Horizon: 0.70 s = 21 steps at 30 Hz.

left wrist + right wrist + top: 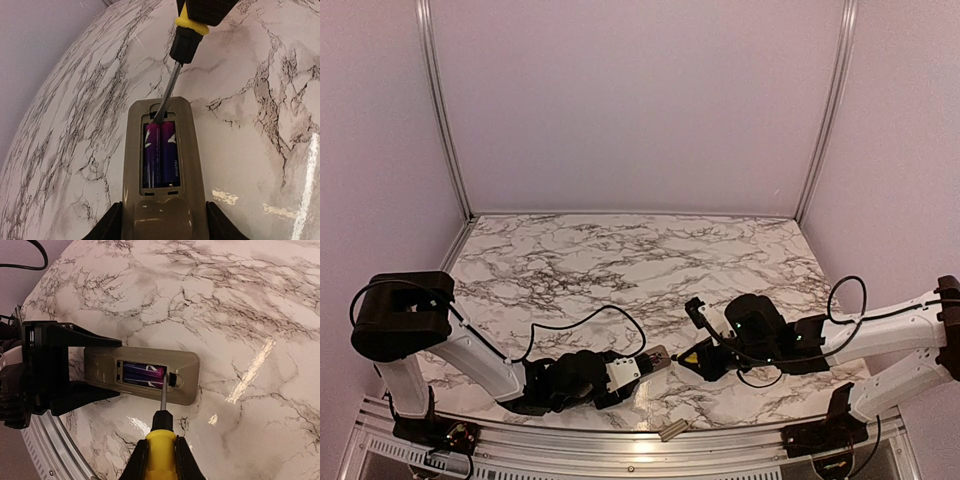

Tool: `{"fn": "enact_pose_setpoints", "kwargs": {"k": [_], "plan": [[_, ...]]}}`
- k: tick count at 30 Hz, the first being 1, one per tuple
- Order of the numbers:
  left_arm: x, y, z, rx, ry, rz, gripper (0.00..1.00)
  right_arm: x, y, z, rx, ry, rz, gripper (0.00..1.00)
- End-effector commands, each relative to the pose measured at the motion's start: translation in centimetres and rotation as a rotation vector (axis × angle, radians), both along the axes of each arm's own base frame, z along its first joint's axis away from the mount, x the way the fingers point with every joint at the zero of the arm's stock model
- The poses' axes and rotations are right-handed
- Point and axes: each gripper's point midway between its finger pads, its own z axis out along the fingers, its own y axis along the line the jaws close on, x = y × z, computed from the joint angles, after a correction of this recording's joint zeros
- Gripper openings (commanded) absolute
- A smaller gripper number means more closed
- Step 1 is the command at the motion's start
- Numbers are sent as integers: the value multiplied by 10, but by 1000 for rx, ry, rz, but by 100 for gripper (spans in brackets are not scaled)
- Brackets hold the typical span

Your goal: Unload the batteries from the remote control

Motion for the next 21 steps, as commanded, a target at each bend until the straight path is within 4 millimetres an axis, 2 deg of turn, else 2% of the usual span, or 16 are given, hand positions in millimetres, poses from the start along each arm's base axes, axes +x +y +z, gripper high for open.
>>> {"fn": "enact_pose_setpoints", "kwargs": {"k": [1,21], "plan": [[-11,-16,5,-32,9,-75,0,-45,49,61,268,19,293,0],[-7,-14,4,-28,-2,-53,0,-44,55,76,312,50,279,0]]}}
